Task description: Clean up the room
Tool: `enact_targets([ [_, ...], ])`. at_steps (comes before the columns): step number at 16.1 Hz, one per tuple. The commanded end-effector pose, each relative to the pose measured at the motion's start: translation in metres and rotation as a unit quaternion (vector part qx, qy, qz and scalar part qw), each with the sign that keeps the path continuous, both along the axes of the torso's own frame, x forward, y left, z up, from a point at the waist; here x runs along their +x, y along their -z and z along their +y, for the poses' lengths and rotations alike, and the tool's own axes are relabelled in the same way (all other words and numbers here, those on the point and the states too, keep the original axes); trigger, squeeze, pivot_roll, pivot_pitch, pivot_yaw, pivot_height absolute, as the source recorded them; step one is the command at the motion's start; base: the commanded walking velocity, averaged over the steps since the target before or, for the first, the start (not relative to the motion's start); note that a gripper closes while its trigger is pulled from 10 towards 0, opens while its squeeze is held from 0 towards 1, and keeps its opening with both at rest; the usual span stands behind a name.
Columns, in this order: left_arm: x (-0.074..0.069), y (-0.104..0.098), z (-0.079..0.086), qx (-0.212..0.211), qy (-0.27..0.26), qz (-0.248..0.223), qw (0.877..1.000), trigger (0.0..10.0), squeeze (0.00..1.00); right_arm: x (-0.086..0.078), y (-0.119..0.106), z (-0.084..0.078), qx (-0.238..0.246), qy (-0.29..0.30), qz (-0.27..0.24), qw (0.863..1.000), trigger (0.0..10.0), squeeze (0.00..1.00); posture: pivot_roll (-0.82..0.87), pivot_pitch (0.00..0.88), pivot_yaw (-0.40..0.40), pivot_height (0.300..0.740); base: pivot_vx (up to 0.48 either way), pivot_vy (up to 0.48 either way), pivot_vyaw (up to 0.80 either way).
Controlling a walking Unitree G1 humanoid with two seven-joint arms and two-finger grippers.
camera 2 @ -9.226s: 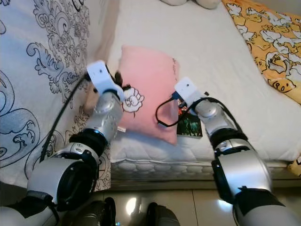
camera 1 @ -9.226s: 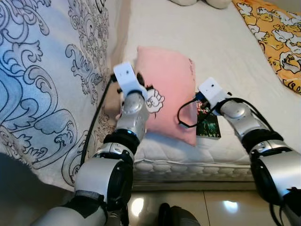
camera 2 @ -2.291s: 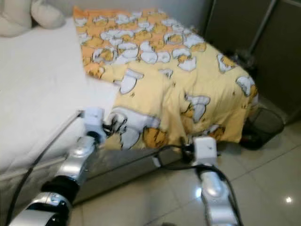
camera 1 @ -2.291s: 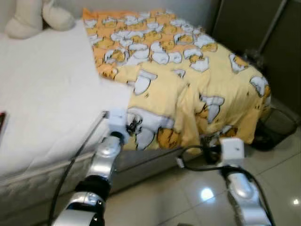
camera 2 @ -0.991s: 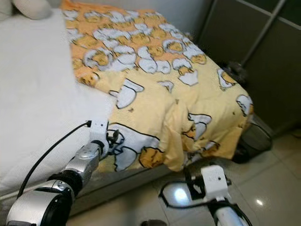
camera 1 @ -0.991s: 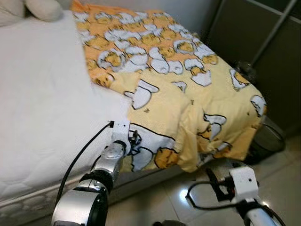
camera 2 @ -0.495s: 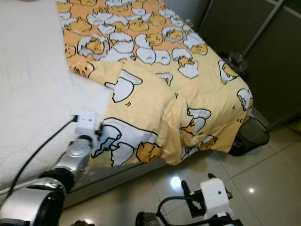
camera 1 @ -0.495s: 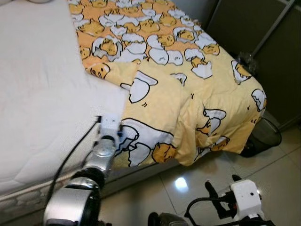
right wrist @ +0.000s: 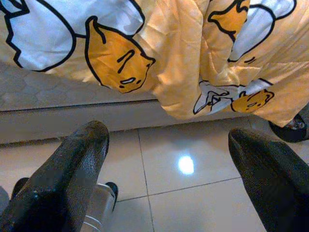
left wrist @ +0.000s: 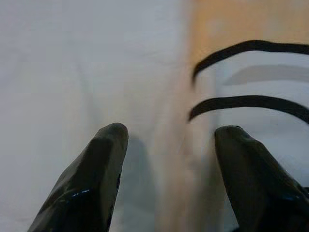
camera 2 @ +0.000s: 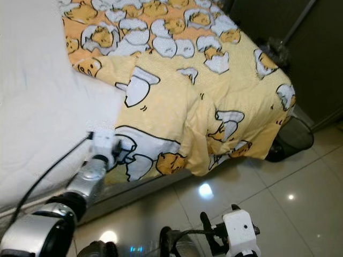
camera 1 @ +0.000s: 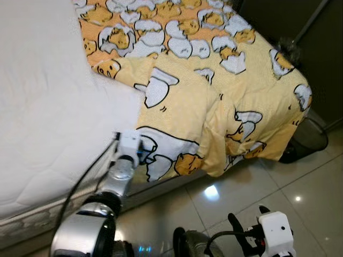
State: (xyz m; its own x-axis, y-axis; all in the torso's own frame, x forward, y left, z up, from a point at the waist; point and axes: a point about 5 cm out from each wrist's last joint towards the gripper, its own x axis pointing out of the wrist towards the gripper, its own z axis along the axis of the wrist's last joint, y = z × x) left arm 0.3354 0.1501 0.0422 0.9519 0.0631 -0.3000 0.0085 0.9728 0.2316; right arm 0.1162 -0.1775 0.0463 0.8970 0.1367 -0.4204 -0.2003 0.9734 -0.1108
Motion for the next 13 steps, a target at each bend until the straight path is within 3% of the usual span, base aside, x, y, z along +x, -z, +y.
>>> enact_targets([
  [1, 0.001, 0.003, -0.009, -0.009, 0.005, 0.023, 1.0, 10.0, 0.0, -0.012, 0.001, -0.003, -0.009, 0.013, 0.016, 1.0, 10.0, 0.0, -0.31, 0.24, -0.087, 0.74, 0.0, 0.0, 0.0],
  [3, 0.0, 0.005, -0.013, -0.019, 0.01, 0.036, 0.999, 10.0, 0.0, -0.017, 0.002, -0.003, -0.01, 0.017, 0.023, 1.0, 10.0, 0.0, -0.32, 0.247, -0.078, 0.74, 0.0, 0.0, 0.0],
  [4, 0.001, 0.003, -0.021, -0.049, 0.021, 0.035, 0.998, 10.0, 0.0, -0.02, 0.003, -0.002, -0.009, 0.019, 0.027, 0.999, 10.0, 0.0, -0.32, 0.248, -0.075, 0.74, 0.0, 0.0, 0.0],
  [8, 0.003, -0.003, -0.034, -0.052, 0.053, 0.007, 0.997, 10.0, 0.0, -0.02, 0.003, -0.001, -0.009, 0.021, 0.027, 0.999, 10.0, 0.0, -0.33, 0.228, -0.063, 0.74, 0.0, 0.0, 0.0],
  [10, -0.002, 0.003, -0.036, -0.041, 0.062, 0.014, 0.997, 10.0, 0.0, -0.019, 0.004, -0.003, -0.012, 0.021, 0.029, 0.999, 10.0, 0.0, -0.32, 0.221, -0.065, 0.74, 0.0, 0.0, 0.0],
  [12, 0.001, -0.003, -0.019, 0.021, 0.031, -0.015, 0.999, 10.0, 0.0, -0.016, 0.006, -0.005, -0.016, 0.018, 0.029, 0.999, 10.0, 0.0, -0.31, 0.208, -0.07, 0.74, 0.0, 0.0, 0.0],
  [13, 0.002, -0.005, -0.014, 0.032, 0.022, -0.024, 0.999, 10.0, 0.0, -0.016, 0.006, -0.005, -0.017, 0.018, 0.029, 0.999, 10.0, 0.0, -0.31, 0.207, -0.069, 0.74, 0.0, 0.0, 0.0],
])
